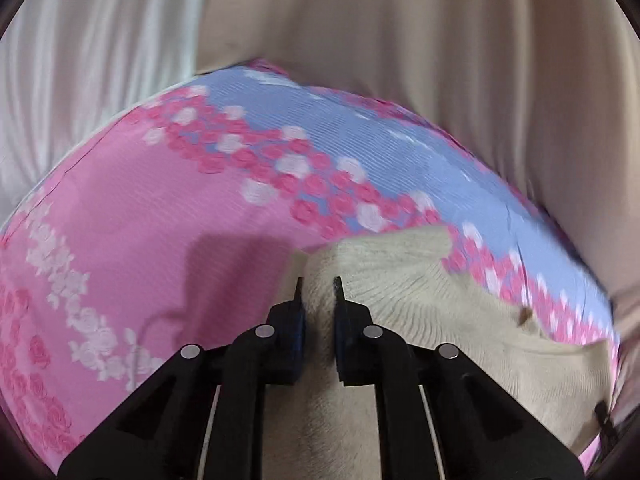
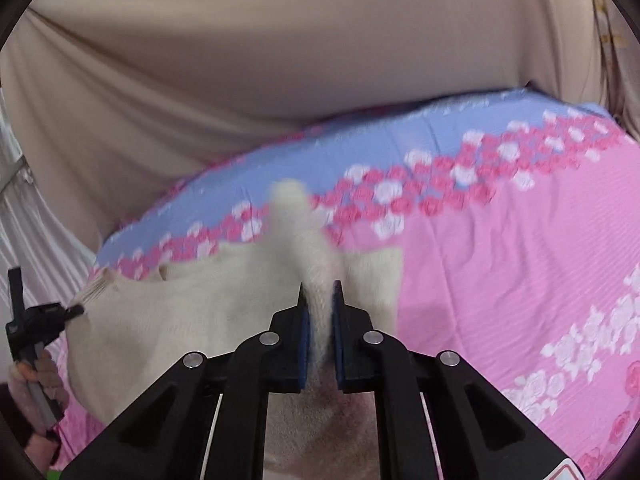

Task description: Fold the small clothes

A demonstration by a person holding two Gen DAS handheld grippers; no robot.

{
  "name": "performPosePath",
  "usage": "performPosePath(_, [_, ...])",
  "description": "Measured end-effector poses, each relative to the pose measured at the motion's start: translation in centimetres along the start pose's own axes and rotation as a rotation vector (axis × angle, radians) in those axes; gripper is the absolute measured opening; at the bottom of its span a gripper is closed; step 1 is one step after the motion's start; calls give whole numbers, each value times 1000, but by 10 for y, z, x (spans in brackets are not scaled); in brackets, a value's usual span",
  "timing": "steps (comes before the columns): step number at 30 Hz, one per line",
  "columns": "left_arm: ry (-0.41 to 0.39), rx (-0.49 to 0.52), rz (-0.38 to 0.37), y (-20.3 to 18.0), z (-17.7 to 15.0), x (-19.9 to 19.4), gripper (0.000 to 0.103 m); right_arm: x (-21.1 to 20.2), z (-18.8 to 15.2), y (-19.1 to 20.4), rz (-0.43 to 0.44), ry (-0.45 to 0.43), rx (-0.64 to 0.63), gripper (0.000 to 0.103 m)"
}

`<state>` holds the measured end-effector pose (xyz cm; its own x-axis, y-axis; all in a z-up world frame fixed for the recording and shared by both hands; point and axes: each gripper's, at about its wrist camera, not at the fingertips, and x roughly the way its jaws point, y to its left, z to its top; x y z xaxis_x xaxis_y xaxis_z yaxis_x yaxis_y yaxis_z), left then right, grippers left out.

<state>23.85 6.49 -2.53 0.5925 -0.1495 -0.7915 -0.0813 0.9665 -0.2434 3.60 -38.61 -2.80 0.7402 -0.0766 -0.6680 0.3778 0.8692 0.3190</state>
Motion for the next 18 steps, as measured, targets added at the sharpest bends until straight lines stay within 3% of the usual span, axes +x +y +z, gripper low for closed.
performPosePath(3, [85, 22, 45, 2, -5, 33, 13, 49, -17, -16, -77, 185, 14, 13])
performPosePath(4, [120, 29, 44, 1, -11, 41, 15, 47, -20, -20, -65, 183, 43, 14])
performPosePath(6, [87, 19, 16, 3, -16, 29, 18, 26, -21, -18, -55, 133, 58, 21])
performPosePath(8, [42, -9, -13, 9, -22, 4, 34, 4, -26, -15, -60, 118, 46, 44])
performPosePath(9, [28, -25, -24, 13, -26, -8, 46, -6, -31, -14, -54, 118, 44, 45])
performPosePath(10, [14, -40, -23, 19, -33, -23, 53, -15, -38, -14, -49, 130, 37, 45])
performPosePath(14, [49, -90, -26, 41, -66, -47, 64, -34, -79, -24, -37, 196, 66, 55])
performPosePath(18, [125, -200, -30, 68, -106, -47, 65, -24, -108, -31, 4, 258, 139, 59])
